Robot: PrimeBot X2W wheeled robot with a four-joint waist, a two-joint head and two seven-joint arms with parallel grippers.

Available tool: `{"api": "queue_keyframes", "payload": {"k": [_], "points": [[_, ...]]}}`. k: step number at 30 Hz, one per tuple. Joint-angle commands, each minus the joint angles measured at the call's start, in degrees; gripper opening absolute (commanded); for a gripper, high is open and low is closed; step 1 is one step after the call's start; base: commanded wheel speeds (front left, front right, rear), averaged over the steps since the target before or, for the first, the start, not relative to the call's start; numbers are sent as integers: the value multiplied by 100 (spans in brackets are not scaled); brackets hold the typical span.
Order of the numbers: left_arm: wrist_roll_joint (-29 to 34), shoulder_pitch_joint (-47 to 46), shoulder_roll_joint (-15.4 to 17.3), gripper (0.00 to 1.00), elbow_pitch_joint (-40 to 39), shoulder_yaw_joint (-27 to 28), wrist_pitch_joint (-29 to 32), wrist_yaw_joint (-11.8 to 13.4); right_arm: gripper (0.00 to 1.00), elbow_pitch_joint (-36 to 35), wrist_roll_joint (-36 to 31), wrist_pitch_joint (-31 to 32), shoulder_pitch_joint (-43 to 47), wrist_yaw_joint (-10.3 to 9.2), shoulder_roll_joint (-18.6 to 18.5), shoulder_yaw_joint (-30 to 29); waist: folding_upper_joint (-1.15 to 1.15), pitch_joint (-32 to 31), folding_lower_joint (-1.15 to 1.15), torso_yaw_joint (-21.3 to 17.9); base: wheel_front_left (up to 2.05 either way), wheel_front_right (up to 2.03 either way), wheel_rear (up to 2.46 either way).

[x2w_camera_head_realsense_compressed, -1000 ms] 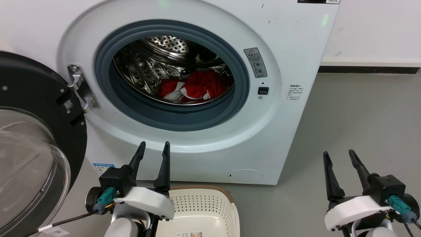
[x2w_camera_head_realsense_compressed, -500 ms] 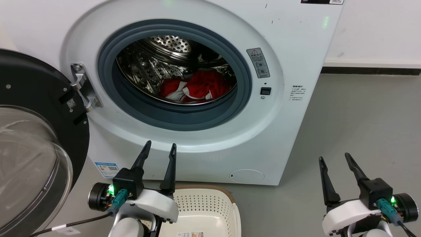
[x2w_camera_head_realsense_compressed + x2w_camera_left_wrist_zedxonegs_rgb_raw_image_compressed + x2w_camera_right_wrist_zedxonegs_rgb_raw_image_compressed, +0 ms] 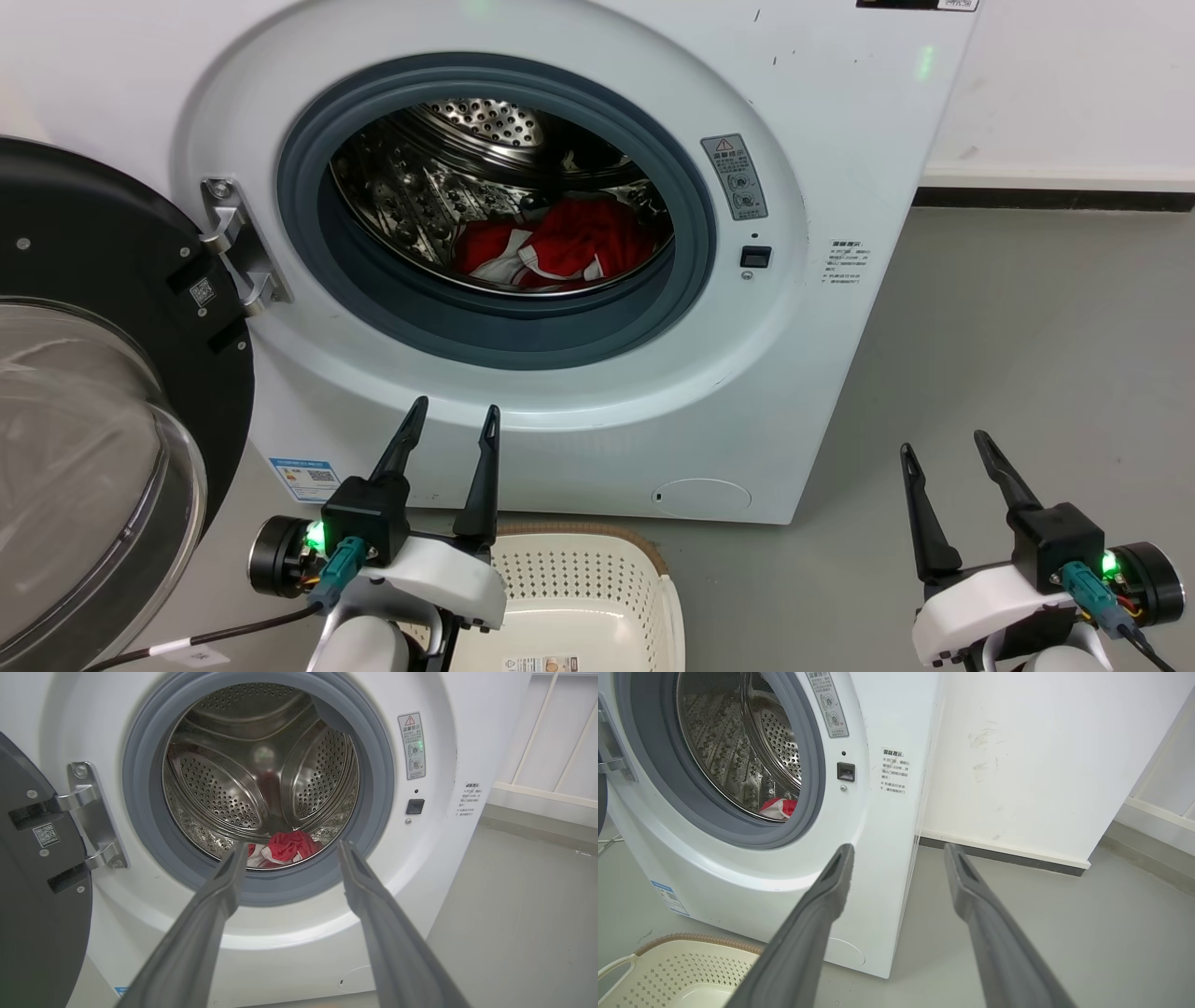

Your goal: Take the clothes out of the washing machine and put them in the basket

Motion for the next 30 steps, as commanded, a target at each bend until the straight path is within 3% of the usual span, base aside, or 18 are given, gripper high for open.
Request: {"api": "queue_keyframes", "payload": {"k": [1, 15, 22, 30], "points": [[-24, 8, 9, 100, 10, 7, -29, 24, 100, 21, 37, -16, -46, -2, 3, -6, 0, 0, 0, 0, 0, 0, 0], [-4, -162, 9, 100, -54, -30, -23, 93, 100, -73, 104, -4, -148, -2, 3, -2, 0, 205, 0, 8, 0, 0, 0], [-32, -914, 9, 100, 103, 91, -23, 243, 100, -470, 188, 63, -434, -3, 4, 102, 0, 927, 0, -149, 0, 0, 0], [135, -1953, 54, 100, 536, 385, -22, 190, 100, -938, 267, 121, -760, -2, 5, 192, 0, 1797, 0, -426, 0, 0, 0]]}}
